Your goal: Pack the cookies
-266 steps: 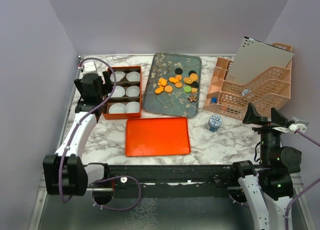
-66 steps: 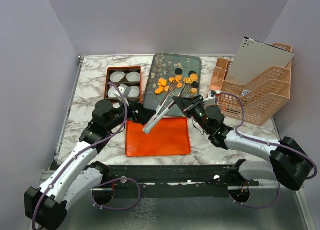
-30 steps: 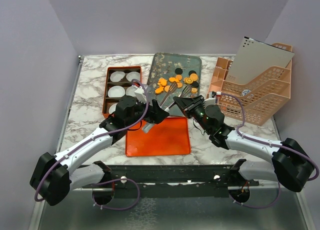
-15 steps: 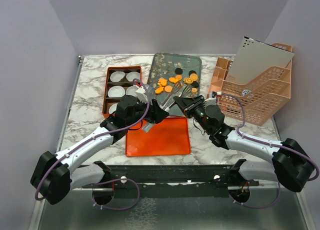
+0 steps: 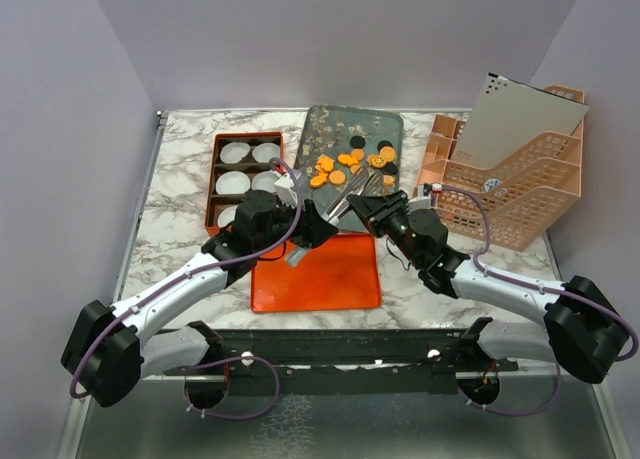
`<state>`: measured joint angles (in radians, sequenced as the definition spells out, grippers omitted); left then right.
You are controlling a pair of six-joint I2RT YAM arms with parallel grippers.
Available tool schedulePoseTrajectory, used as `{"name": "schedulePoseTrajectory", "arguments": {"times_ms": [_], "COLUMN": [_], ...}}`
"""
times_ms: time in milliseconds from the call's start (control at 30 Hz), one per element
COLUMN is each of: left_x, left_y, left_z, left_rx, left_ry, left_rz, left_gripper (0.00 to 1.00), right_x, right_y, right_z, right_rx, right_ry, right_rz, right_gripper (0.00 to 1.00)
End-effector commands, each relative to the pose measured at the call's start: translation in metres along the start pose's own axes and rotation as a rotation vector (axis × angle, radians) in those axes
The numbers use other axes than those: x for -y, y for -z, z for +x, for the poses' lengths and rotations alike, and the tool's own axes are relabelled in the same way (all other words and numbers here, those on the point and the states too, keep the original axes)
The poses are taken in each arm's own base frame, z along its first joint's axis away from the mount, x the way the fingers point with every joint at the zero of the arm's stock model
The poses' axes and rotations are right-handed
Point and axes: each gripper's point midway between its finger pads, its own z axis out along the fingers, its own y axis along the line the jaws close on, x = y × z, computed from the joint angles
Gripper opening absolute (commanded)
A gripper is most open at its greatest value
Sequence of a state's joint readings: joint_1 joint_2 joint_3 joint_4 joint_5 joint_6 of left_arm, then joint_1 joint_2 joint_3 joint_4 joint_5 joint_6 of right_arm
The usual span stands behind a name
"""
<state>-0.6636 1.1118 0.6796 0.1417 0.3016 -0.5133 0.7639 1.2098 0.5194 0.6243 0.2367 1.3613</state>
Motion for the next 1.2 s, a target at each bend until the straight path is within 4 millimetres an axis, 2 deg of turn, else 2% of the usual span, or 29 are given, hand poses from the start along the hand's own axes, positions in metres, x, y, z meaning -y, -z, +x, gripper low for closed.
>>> {"name": "schedulePoseTrajectory", "arguments": {"times_ms": [0,233,500,667,900,1167], "left_x": [-0.001,-0.012,-0.025,-0.038,-0.052,-0.076], "left_y": [0.002,0.006,0.014,0.02,0.025,0.026], "left_z": [-0.01,-0.014,-0.022,-0.027,-0.033,-0.033], "left_rx": [0.011,0.015,-0.008,-0.039,-0.099,-0.209], "left_ry": [-0.027,-0.035,-0.078,-0.109,-0.163,-0.199], "left_rz": [-0.045,-0.117,-0.229,-0.321,-0.425,-0.564], "left_gripper": [0.31,0.26,0.26,0.24,0.22,0.22], "right_x": [-0.009,0.008,0.013,0.004,-0.012,-0.032], "right_y": [0.004,0.015,0.044,0.071,0.123,0.18], "right_z": [0.0,-0.009,-0.04,-0.072,-0.123,-0.165], "right_rx": [-0.013,0.018,0.106,0.176,0.301,0.421], "right_ry": [-0.001,0.078,0.305,0.528,0.733,0.875], "right_rz": [-0.008,0.078,0.166,0.222,0.336,0.372], "right_gripper": [0.32,0.51,0.54,0.55,0.66,0.86]}}
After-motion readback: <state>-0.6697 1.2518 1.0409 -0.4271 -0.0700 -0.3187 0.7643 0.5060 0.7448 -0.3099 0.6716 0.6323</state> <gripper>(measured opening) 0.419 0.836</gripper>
